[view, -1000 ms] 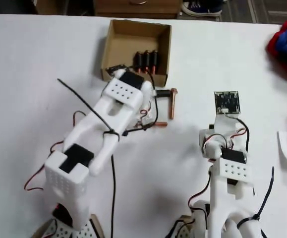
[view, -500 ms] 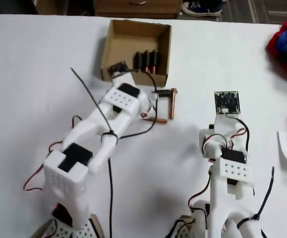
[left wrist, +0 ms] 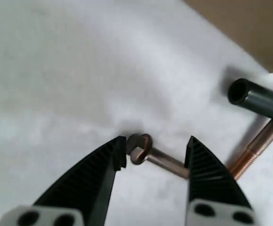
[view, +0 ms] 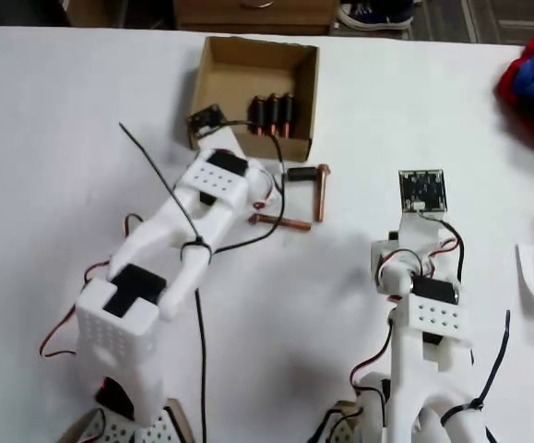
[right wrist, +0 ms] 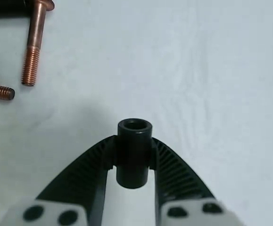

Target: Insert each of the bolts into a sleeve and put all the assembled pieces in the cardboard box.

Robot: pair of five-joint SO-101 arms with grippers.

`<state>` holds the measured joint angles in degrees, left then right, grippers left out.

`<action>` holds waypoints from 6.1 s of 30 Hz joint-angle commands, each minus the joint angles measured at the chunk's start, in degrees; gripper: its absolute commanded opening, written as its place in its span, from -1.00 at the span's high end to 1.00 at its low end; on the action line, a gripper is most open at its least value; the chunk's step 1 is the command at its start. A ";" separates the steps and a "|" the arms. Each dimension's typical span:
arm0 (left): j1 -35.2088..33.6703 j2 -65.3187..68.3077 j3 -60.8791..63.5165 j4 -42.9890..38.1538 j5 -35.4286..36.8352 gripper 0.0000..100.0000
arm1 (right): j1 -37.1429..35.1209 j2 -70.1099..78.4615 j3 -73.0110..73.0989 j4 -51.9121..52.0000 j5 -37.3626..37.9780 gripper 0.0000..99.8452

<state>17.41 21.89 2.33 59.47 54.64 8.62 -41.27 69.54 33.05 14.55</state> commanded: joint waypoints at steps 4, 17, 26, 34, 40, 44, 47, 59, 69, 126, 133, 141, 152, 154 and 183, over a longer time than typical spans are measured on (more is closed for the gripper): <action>1.76 -0.88 -8.57 16.70 0.44 0.56 | 0.40 -1.98 -0.35 -0.92 -0.44 0.95; 5.98 -0.53 -9.01 10.64 7.65 0.56 | 0.40 -1.98 -0.35 -0.92 -0.44 0.95; 7.38 1.41 -9.45 10.29 14.07 0.56 | 0.40 -1.98 -0.35 -0.92 -0.44 0.95; 2.81 13.19 -11.74 7.21 13.98 0.56 | 0.40 -1.98 -0.35 -0.92 -0.44 0.95; 1.23 14.59 -14.64 7.21 13.89 0.56 | 0.40 -1.98 -0.35 -0.92 -0.44 0.95; 1.23 14.68 -14.64 7.21 13.89 0.70 | 0.40 -2.07 -0.35 -0.92 -0.44 0.95; 1.14 14.59 -14.29 7.38 13.36 0.92 | 0.40 -2.15 -0.35 -0.92 -0.44 0.95; 1.14 14.59 -22.64 23.65 -8.00 0.95 | 0.40 -2.24 -0.35 -0.92 -0.44 0.95; -3.43 15.38 -29.49 28.75 -43.43 0.95 | 0.40 -2.33 -0.35 -0.92 -0.44 0.95; -5.10 -19.52 -21.23 25.58 -49.14 0.95 | 0.31 -23.16 9.67 -0.57 -0.44 0.95; -0.62 -41.32 12.97 -1.58 -49.49 0.95 | -6.90 -38.02 19.16 -0.92 -0.18 0.95; -0.53 -59.25 34.07 -27.34 -49.49 0.95 | -19.03 -52.44 27.69 -1.45 -0.35 0.95; 2.29 -75.69 44.70 -48.26 -37.89 0.95 | -19.38 -52.70 27.78 -11.91 -0.44 0.95; 4.84 -75.69 44.88 -48.26 -35.96 0.95 | -19.38 -51.38 27.78 -20.79 -0.44 0.95; 10.46 -66.73 40.84 -48.53 -37.10 0.95 | -28.09 -12.09 26.81 -66.24 -13.36 0.95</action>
<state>27.08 -45.27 46.64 12.62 19.47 -18.90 -53.49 96.26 -31.12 1.54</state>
